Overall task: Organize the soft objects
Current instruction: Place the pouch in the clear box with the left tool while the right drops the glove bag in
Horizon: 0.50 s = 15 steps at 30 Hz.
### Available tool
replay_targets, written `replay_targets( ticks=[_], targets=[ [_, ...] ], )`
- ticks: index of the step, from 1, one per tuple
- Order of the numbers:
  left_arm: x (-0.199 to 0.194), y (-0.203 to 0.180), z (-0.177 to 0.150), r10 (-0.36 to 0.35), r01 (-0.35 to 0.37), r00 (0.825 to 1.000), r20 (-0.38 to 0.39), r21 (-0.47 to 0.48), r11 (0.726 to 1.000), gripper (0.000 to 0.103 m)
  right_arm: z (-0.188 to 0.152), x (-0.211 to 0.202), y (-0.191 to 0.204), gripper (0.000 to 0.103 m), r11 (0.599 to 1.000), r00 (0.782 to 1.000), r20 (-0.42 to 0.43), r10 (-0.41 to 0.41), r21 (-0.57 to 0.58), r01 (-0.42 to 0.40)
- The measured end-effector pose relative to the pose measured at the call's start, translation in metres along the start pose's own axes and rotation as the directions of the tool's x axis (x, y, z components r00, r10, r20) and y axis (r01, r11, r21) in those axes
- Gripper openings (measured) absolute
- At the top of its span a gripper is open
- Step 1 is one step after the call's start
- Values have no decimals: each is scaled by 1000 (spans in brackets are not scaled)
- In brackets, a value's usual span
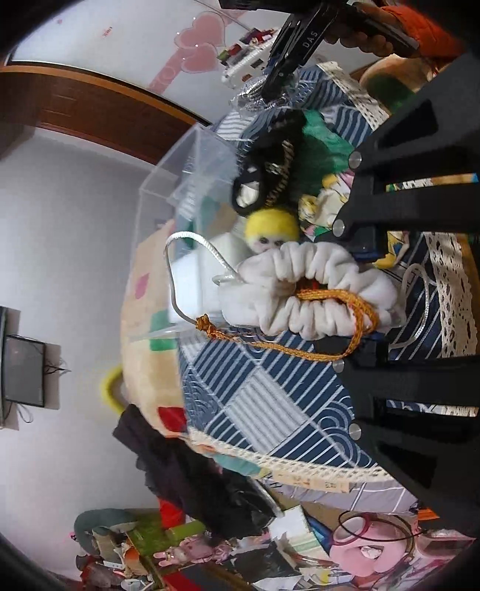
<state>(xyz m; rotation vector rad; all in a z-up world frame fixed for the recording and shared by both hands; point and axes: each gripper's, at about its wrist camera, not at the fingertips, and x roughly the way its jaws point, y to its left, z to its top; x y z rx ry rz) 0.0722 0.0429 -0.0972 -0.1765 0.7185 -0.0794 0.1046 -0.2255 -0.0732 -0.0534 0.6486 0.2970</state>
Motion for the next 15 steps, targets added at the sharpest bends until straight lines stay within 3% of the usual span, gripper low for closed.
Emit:
replay_targets(
  ticks=[15],
  targets=[
    [-30, -13, 61, -1, -5, 984, 176, 34, 999, 26, 63, -13, 28, 30, 998, 978, 208, 34, -64, -21]
  ],
)
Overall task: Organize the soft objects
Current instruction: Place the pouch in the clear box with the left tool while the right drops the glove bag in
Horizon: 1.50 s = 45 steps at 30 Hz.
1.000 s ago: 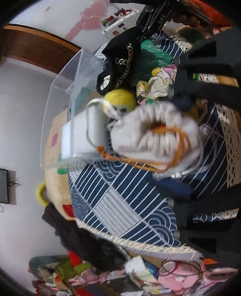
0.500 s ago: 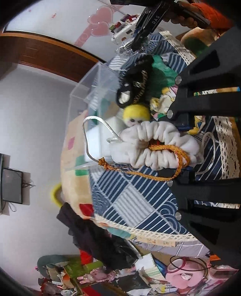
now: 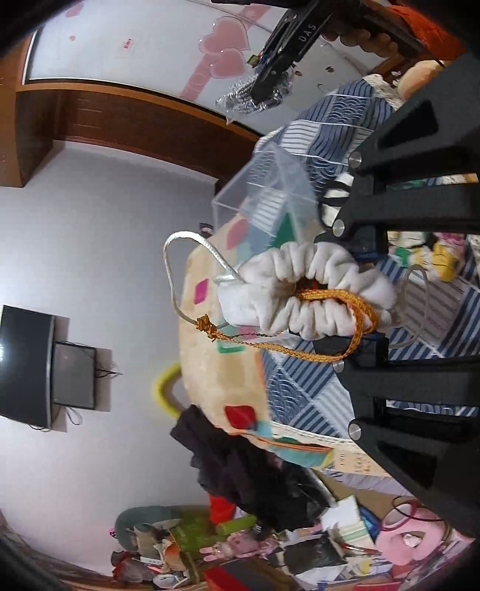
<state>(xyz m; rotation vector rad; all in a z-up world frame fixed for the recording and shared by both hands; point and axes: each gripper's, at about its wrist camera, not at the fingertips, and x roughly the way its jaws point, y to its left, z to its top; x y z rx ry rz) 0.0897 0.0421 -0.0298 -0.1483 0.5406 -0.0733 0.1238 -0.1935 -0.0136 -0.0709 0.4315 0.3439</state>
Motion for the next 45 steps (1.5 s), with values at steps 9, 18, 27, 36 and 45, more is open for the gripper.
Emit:
replay_targets(
  ticks=[9, 18, 27, 36, 45],
  targets=[
    [23, -7, 34, -12, 12, 999, 44, 3, 1000, 26, 15, 27, 9, 30, 1000, 1000, 22, -3, -8, 3],
    [73, -14, 44, 10, -10, 1000, -16, 4, 1000, 26, 12, 64, 13, 30, 1000, 999, -44, -13, -22, 12],
    [129, -14, 32, 54, -54, 992, -116, 0, 999, 27, 5, 98, 17, 30, 998, 988, -146, -49, -53, 41],
    [158, -16, 17, 72, -70, 979, -191, 17, 997, 27, -3, 111, 18, 30, 995, 971, -228, -66, -81, 49],
    [145, -15, 17, 96, -94, 979, -179, 17, 995, 56, -4, 107, 18, 49, 996, 965, -256, -55, -82, 35]
  ],
)
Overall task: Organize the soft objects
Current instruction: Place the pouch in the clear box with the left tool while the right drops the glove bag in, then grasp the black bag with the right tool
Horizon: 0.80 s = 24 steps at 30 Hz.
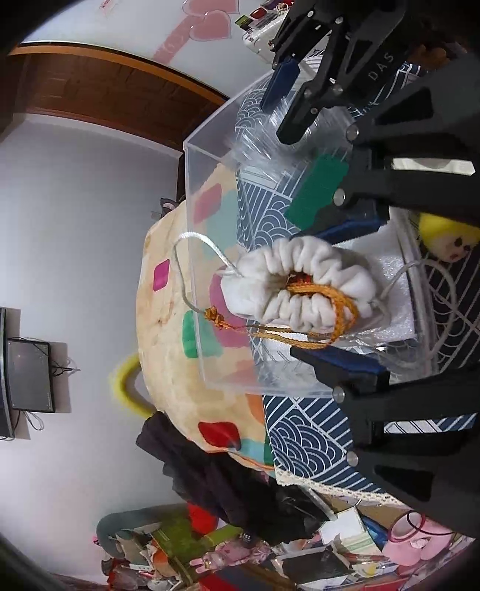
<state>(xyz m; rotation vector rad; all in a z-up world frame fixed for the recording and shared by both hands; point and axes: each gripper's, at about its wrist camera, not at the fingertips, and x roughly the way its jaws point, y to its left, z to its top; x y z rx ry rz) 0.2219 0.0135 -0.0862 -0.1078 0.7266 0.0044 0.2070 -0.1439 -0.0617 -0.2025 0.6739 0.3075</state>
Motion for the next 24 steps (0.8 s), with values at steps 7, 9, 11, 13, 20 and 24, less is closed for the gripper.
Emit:
replay_targets(
  ticks=[7, 9, 11, 13, 20, 24],
  targets=[
    [-35, -4, -1, -3, 1, 998, 65, 27, 1000, 71, 2, -36, -1, 61, 1000, 996, 87, 9, -8, -9],
    [-45, -2, -2, 2, -4, 996, 84, 28, 1000, 74, 1, -48, -1, 66, 1000, 993, 121, 16, -20, -13],
    [-55, 0, -6, 6, -10, 995, 100, 34, 999, 76, -1, -61, 1, 68, 999, 988, 150, 28, -35, -23],
    [-65, 2, -13, 20, -25, 993, 114, 43, 999, 78, -5, -70, 2, 68, 998, 985, 166, 42, -45, -35],
    [-82, 12, -42, 5, -8, 996, 91, 32, 999, 79, -31, -84, 15, 77, 994, 980, 171, 100, -52, -93],
    [-86, 18, -59, -8, 7, 998, 65, 26, 1000, 79, -48, -80, 22, 77, 991, 982, 133, 134, -35, -130]
  ],
)
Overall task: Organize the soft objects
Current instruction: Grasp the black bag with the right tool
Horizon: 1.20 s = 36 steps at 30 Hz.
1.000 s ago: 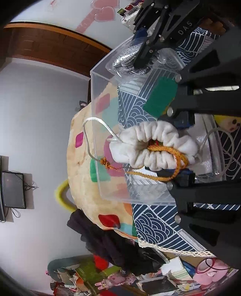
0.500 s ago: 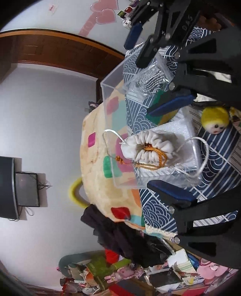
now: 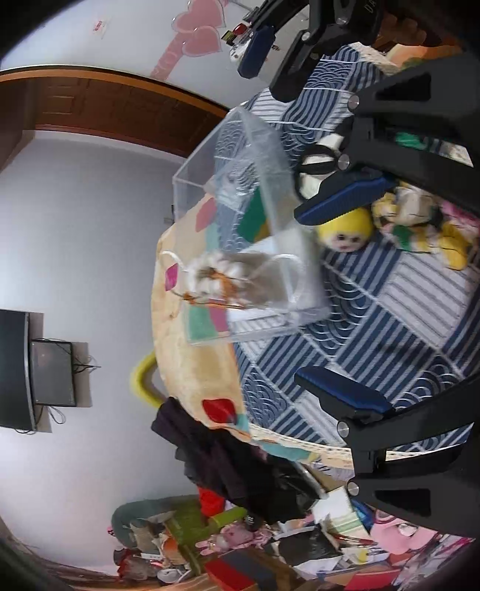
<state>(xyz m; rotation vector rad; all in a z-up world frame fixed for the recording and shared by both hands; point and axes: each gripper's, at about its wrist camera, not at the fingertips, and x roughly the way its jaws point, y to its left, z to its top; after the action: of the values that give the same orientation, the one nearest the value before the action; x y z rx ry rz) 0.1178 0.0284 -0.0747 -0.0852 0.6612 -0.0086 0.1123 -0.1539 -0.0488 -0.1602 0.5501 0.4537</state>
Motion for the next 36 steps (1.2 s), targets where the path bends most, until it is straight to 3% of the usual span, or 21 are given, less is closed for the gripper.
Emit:
replay_targets(
  ticks=[8, 14, 19, 27, 29, 31, 36],
  targets=[
    [-7, 6, -36, -13, 12, 998, -53, -28, 1000, 79, -22, -10, 13, 82, 997, 997, -35, 70, 24, -69],
    [0, 4, -51, -16, 14, 995, -98, -20, 1000, 79, -39, 15, 19, 82, 996, 990, -113, 87, 17, -85],
    [4, -6, -54, -30, 31, 993, -112, 10, 999, 79, -42, 43, 6, 82, 991, 977, -175, 119, 83, -106],
    [16, -20, -48, -52, 56, 991, -126, 28, 998, 79, -41, 57, -3, 82, 981, 969, -185, 163, 136, -139],
    [19, -23, -47, -51, 56, 990, -130, 33, 998, 79, -43, 56, -4, 70, 977, 965, -187, 182, 143, -157],
    [21, -23, -46, -52, 57, 990, -132, 35, 998, 79, -45, 58, -4, 47, 970, 955, -200, 219, 150, -191],
    [22, -25, -44, -58, 63, 989, -135, 34, 997, 79, -46, 51, -2, 27, 975, 963, -180, 201, 135, -178]
  ],
)
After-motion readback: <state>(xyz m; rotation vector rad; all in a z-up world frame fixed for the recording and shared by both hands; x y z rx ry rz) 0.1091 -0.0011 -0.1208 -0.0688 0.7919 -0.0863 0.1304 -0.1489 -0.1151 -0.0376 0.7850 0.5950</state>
